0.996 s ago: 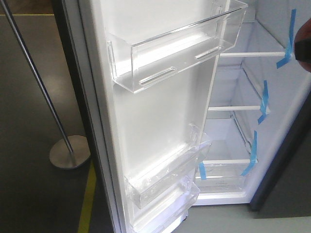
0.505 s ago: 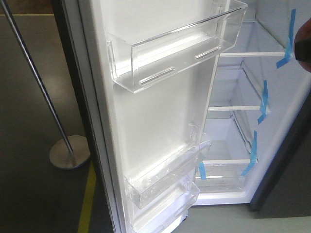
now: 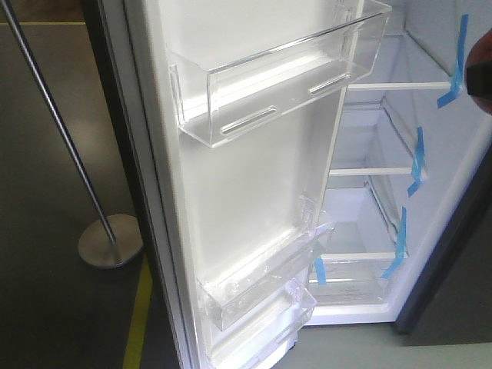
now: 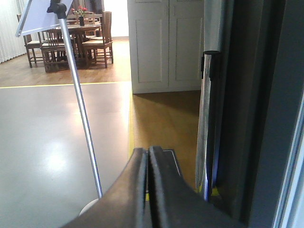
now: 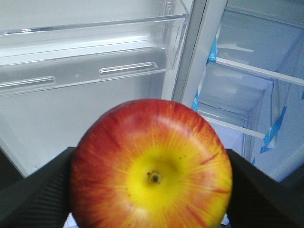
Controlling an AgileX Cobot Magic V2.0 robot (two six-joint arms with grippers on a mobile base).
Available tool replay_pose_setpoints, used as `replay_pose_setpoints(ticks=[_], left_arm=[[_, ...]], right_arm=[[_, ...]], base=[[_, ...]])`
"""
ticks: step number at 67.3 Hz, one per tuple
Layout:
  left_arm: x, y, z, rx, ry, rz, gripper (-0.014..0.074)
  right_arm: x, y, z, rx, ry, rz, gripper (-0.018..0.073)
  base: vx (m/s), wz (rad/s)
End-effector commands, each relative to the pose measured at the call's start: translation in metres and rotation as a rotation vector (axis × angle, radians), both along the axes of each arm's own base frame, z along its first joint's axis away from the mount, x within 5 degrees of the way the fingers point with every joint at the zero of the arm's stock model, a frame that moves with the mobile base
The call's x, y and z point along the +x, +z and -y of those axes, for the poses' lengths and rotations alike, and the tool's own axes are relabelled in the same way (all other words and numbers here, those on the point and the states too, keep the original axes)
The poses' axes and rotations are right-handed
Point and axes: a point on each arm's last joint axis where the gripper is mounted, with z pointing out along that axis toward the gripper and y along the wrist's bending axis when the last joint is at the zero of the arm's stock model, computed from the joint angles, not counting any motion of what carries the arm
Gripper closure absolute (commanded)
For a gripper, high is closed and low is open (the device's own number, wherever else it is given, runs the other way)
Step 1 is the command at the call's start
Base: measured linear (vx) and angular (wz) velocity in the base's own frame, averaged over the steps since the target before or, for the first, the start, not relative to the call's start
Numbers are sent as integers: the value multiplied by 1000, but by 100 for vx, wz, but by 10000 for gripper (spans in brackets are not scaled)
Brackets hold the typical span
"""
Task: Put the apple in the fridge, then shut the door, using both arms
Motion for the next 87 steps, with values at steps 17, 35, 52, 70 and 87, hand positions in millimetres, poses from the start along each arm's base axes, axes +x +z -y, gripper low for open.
replay_pose_setpoints(ticks=[17,35,52,70,87], left_arm=[[-2,13,2,-5,-24,100,603],[-2,13,2,-5,-24,100,603],[-2,13,2,-5,-24,100,603],[-2,13,2,-5,-24,100,603],[-2,13,2,-5,-24,100,603]], right_arm=[[1,23,2,40,-24,210,410],[30,60,-10,91,66,479,410],[96,77,-40,173,295,490,410],[163,52,-63,172,474,353,398],[198,19,-71,157,513,242,266]], base=[[0,0],[0,0],[0,0],[0,0],[0,0]])
